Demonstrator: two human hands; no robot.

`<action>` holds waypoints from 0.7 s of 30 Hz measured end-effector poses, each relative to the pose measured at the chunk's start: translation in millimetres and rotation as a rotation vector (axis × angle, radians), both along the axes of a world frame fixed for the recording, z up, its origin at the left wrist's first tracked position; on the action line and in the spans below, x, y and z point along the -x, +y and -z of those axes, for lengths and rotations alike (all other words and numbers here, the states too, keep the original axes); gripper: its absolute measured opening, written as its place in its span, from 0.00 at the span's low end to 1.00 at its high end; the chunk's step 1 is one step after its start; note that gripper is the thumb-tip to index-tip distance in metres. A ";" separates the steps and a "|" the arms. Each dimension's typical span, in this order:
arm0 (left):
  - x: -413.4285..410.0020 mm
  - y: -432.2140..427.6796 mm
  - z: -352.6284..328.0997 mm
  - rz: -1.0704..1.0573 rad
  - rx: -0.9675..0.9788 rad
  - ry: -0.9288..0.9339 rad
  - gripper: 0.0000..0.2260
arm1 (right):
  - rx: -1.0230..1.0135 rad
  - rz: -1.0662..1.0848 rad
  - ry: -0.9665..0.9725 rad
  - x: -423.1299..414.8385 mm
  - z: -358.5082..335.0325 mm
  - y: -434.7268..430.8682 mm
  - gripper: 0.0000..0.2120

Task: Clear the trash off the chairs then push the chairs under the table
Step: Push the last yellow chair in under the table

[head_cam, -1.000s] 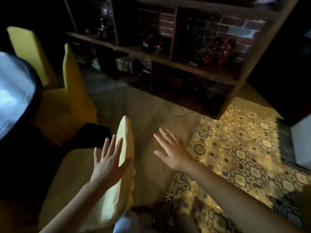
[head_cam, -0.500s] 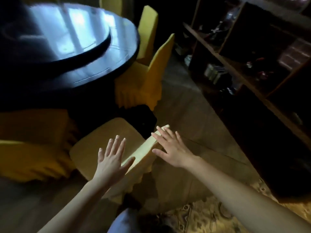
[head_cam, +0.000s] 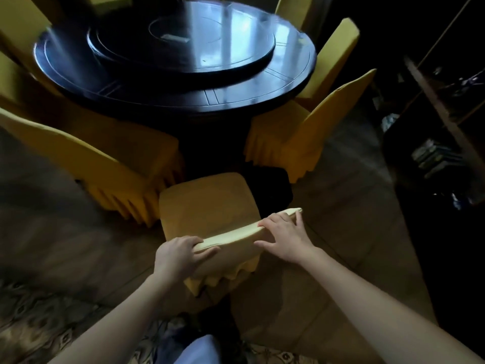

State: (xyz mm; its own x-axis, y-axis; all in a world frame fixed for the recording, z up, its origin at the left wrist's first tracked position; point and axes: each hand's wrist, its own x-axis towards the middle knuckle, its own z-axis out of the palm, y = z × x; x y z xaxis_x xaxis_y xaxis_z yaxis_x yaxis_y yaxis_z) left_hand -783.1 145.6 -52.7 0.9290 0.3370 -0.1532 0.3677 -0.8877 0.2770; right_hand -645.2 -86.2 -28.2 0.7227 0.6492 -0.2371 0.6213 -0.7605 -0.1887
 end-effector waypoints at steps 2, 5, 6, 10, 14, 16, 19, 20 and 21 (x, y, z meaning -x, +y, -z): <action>-6.0 2.4 2.2 0.003 0.003 0.005 0.41 | -0.002 0.007 -0.024 -3.1 2.3 2.8 0.23; -9.2 10.0 6.7 0.048 -0.003 -0.009 0.41 | -0.047 0.019 -0.036 -8.0 9.1 3.9 0.22; -10.4 11.6 8.2 0.060 -0.008 -0.010 0.41 | -0.057 0.019 -0.038 -9.9 11.6 3.6 0.22; -24.3 16.3 7.6 0.077 -0.003 -0.016 0.42 | -0.072 0.013 -0.087 -23.5 18.9 7.1 0.22; -54.3 24.5 3.6 0.094 0.007 -0.001 0.41 | -0.083 0.046 -0.074 -49.0 21.0 15.8 0.21; -72.5 30.8 3.9 0.095 0.012 0.009 0.40 | -0.093 0.057 -0.062 -64.8 22.1 20.8 0.21; -102.1 44.1 6.2 0.081 0.047 0.032 0.40 | -0.092 0.064 -0.038 -91.7 21.7 31.9 0.21; -112.4 48.7 6.6 0.078 0.062 0.042 0.40 | -0.088 0.071 -0.031 -101.2 20.9 36.3 0.21; -122.9 53.0 6.7 0.074 0.077 0.046 0.40 | -0.085 0.078 -0.027 -110.8 20.2 41.0 0.20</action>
State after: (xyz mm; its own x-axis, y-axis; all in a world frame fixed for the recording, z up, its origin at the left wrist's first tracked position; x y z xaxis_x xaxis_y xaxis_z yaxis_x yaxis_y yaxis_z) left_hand -660.2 198.6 -59.4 0.9423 0.2529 -0.2194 0.3156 -0.8897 0.3299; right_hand -534.4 -45.2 -48.4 0.7771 0.6077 -0.1637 0.5666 -0.7887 -0.2385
